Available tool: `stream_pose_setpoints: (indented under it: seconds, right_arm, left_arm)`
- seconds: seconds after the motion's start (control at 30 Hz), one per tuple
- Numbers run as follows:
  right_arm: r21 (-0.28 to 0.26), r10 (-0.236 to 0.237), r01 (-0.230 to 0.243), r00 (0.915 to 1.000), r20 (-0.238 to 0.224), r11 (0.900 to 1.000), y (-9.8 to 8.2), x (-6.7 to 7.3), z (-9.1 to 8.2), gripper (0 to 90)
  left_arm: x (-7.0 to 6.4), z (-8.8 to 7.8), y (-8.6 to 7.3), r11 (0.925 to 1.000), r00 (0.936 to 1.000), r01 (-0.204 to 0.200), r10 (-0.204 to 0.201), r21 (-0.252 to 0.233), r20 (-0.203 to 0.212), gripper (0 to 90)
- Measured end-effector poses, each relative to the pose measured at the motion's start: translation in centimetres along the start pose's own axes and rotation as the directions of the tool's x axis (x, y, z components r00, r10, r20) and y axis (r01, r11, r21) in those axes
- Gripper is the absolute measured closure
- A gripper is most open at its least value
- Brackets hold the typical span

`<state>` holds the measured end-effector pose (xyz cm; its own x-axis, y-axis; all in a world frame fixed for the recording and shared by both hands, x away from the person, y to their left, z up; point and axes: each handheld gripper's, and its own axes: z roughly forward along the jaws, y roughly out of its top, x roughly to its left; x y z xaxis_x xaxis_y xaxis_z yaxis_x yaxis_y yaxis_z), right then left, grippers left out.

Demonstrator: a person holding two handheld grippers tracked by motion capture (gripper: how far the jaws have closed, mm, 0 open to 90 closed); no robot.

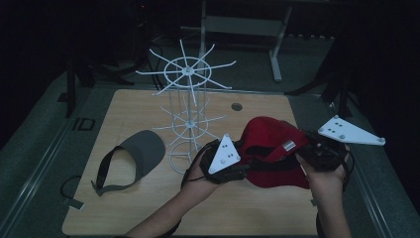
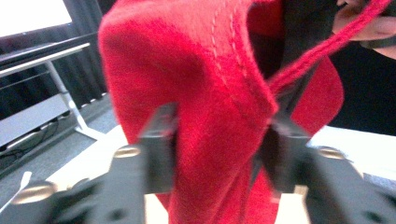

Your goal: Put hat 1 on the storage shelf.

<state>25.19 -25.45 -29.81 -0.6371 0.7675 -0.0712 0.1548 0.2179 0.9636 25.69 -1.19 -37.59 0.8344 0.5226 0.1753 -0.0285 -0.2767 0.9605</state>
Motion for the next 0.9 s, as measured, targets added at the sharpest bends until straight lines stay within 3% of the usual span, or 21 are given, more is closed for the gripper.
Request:
stream_pose_setpoints:
  seconds: [0.1,0.2,0.4,0.53,0.7,0.9]
  right_arm:
    - [-0.002,0.0,0.0,1.0,0.006,1.0,-0.1,-0.1,-0.2,89.1]
    - [-0.003,0.001,-0.001,1.0,0.007,1.0,-0.3,-0.1,-0.3,89.0]
    - [-0.009,0.014,-0.014,0.9999,0.008,1.0,-1.1,-0.1,-0.7,89.0]
    - [0.001,0.019,-0.02,0.9997,0.012,1.0,-1.8,0.0,-1.0,89.0]
    - [-0.002,0.034,-0.034,0.9994,0.003,0.999,-2.8,0.1,-1.5,88.8]
    - [-0.001,0.037,-0.037,0.9993,-0.005,0.999,-3.7,0.5,-2.5,88.3]
  left_arm:
    - [0.2,-0.1,0.4,1.0,0.9996,0.007,-0.007,-0.004,-0.029,73.7]
    - [0.3,-0.3,0.8,0.9996,0.9986,0.026,-0.027,-0.012,-0.047,83.4]
    - [0.3,-0.2,1.5,1.0,0.9961,-0.007,0.007,-0.001,-0.088,86.7]
    - [0.6,-0.1,2.0,1.0,0.9967,0.009,-0.009,0.0,-0.081,87.2]
    - [0.4,-0.3,2.7,0.9998,0.9959,-0.018,0.019,0.01,-0.089,87.4]
    - [0.3,-0.2,3.5,0.9997,0.9975,-0.023,0.023,0.0,-0.066,87.6]
